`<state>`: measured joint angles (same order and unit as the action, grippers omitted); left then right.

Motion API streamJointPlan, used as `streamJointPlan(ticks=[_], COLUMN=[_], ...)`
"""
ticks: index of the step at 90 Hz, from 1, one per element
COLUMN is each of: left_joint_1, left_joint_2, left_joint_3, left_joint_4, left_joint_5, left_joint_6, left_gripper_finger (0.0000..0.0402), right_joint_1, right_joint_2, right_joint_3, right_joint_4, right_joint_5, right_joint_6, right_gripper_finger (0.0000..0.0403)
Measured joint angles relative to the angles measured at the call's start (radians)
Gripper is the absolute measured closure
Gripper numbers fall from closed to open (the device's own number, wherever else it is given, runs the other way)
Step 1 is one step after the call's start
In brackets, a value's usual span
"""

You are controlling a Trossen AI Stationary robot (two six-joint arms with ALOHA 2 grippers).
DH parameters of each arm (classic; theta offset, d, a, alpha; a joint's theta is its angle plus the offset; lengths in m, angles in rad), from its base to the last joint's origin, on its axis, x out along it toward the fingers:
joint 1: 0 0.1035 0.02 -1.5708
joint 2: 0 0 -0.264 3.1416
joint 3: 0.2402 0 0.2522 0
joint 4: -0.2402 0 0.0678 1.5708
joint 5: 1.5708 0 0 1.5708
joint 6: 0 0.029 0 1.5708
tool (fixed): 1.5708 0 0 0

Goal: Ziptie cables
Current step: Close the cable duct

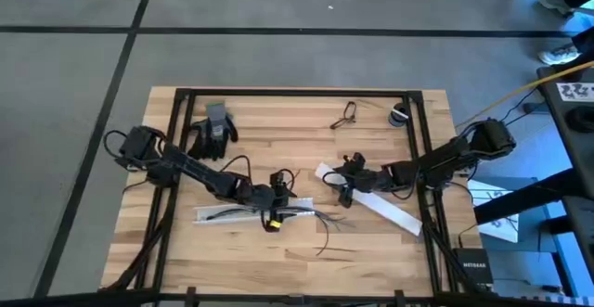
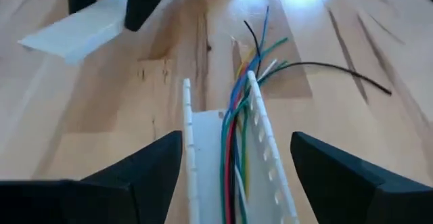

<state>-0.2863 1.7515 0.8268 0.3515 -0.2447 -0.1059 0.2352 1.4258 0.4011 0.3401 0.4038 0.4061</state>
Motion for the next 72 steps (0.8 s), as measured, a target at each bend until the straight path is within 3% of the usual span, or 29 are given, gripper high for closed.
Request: streamJointPlan(ticks=[39,63,72], left_joint_1=[0.012,0.022,0.018], left_joint_2=[-0.004,0.026,0.040], left_joint_3=[0.000,0.000,0.000], left_joint_4=[0.024,0.033,0.044], left_joint_5=[0.004,0.051,0.024], left_joint_6=[-0.070,-0.052,-0.052], left_gripper_finger=[0.0141,0.0114,0.0112], right_joint_1=[0.000,0.000,0.000], right_joint_2=[0.000,0.000,-0.001], right_joint_3=[0.000,0.000,0.000], right_joint_4=[0.004,0.003,0.003], right_joint_5=[0.003,0.003,0.002], right_joint_6=[-0.012,-0.013,-0.012], right_gripper_finger=[0.0173,0.0173,0.0173])
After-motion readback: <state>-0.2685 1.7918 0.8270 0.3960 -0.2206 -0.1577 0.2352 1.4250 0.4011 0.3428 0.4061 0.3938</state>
